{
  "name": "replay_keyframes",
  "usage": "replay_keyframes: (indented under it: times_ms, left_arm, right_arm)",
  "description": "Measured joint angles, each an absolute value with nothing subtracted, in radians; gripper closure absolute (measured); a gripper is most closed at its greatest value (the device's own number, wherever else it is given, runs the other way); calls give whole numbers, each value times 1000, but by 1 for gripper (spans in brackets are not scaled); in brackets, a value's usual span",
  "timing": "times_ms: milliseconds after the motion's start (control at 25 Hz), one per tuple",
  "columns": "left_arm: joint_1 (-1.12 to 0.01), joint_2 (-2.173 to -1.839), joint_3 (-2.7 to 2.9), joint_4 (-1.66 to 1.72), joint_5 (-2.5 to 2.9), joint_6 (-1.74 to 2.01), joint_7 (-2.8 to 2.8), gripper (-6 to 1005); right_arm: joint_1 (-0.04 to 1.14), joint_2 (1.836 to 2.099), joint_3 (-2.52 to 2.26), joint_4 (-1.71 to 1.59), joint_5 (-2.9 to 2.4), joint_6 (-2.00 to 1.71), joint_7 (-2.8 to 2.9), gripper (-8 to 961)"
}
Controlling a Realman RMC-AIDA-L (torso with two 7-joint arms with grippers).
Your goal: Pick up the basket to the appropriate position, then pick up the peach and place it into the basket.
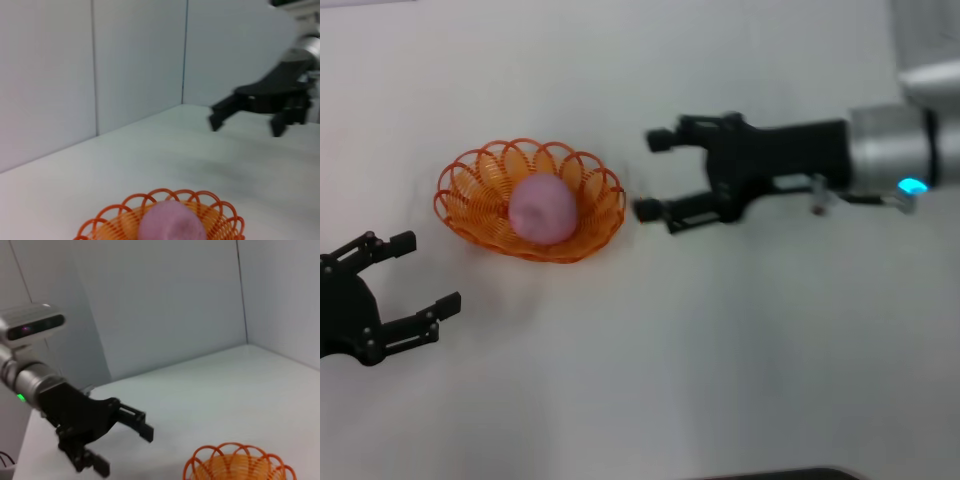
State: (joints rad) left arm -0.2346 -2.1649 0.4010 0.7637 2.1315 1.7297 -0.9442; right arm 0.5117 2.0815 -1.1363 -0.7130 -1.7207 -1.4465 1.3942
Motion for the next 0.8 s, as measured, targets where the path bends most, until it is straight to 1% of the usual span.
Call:
replay_keyframes:
  times_ms: [240,320,360,560,800]
  left_arm:
    - [-229,-2164,397,766,2127,1730,-943,127]
    - [-228,-2164,397,766,2127,1730,-943,127]
    - [-228,-2164,397,766,2127,1730,-943,127]
    - [-228,-2164,397,767,2127,1730,-942,126]
    - [-229,-2164,397,763,2126,1722,-942,126]
  right_arm:
    - [392,2059,-1068,-711,-1724,-1555,1274,-7]
    - [359,2056,-1050,-704,-1731,-1565,1234,-7]
    - [329,2057,-1033,-695,-1751,-1562,1185,-6]
    - [301,2068,-1009,-678,-1798,-1556,1139,-6]
    - [308,2072,-1007,-637,-1839,-1535,1108,-6]
